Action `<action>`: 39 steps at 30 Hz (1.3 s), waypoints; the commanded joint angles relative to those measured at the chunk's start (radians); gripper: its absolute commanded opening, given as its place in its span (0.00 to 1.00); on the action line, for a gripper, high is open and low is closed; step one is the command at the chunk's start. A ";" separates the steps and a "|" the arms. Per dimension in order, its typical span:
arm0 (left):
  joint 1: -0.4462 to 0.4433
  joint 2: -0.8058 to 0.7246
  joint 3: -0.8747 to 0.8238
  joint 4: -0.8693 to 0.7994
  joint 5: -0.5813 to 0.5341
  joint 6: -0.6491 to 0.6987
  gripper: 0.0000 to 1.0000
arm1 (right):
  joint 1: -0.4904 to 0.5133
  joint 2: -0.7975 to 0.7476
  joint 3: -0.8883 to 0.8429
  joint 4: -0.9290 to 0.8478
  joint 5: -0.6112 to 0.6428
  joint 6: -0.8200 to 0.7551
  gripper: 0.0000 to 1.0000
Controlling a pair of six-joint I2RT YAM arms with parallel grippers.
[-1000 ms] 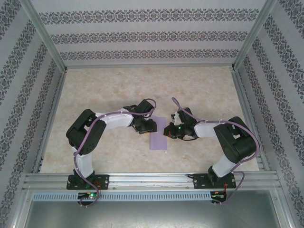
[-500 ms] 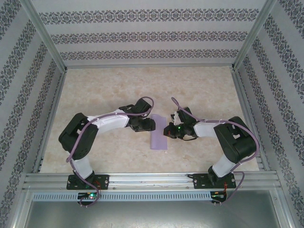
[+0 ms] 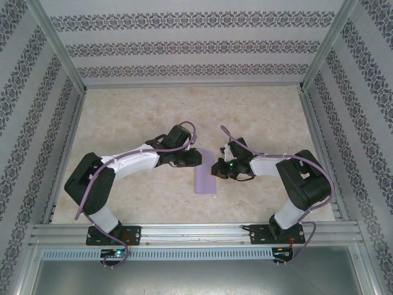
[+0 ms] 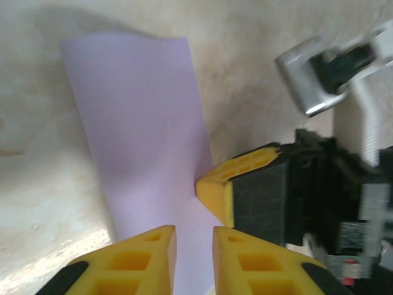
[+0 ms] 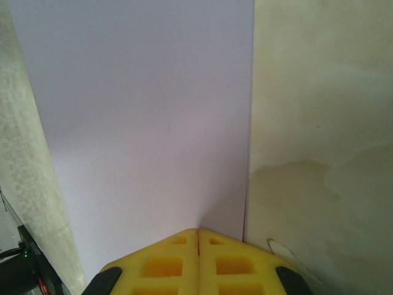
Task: Fold a paper plane with a square sheet of paper (fold left side to right side)
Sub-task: First fold the square sheet of paper in half at the center of the table.
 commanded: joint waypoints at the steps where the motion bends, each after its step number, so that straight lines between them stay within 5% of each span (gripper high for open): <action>1: 0.007 0.044 -0.035 0.115 0.091 -0.020 0.19 | 0.010 0.061 -0.030 -0.120 0.141 -0.027 0.00; 26: 0.031 0.121 -0.149 0.114 -0.005 0.001 0.15 | 0.010 0.059 -0.030 -0.200 0.204 -0.059 0.00; 39: 0.077 -0.029 -0.188 0.143 0.030 0.027 0.11 | 0.010 0.047 -0.032 -0.200 0.200 -0.063 0.00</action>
